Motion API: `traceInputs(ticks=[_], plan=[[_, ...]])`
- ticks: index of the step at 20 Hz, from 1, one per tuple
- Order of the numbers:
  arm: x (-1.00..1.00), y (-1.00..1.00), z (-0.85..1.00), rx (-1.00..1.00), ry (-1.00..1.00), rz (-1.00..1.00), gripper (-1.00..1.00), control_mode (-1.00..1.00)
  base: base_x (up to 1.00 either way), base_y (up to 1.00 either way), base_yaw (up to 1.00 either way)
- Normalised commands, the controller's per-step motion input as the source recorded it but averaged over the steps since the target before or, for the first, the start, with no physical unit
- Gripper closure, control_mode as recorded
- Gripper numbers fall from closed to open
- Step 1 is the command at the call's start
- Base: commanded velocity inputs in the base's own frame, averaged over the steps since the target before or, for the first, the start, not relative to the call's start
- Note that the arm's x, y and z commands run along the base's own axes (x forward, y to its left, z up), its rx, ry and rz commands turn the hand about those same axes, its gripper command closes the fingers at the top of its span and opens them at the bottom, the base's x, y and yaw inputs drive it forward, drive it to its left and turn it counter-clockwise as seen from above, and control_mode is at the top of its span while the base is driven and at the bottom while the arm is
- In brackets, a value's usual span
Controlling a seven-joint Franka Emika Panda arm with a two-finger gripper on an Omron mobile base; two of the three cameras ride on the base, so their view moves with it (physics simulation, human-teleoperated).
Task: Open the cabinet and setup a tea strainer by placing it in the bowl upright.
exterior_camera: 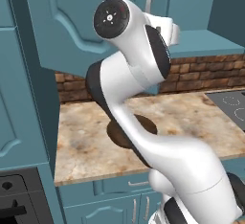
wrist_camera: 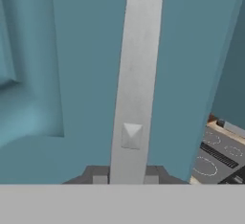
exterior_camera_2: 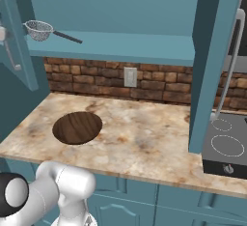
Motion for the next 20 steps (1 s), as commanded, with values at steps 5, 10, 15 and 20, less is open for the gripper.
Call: traceInputs(ticks=[5,10,15,20], plan=[[-0.23,0.34,-0.04,0.00,0.00,-0.04,-1.00,-1.00,0.00,0.00,0.00],[-0.01,0.25,-0.02,0.00,0.00,-0.02,-1.00,-1.00,0.00,0.00,0.00],[0.00,0.15,0.00,0.00,0.00,0.00,-1.00,-1.00,0.00,0.00,0.00],[-0.23,0.41,0.00,0.00,0.01,0.00,-1.00,-1.00,0.00,0.00,0.00]])
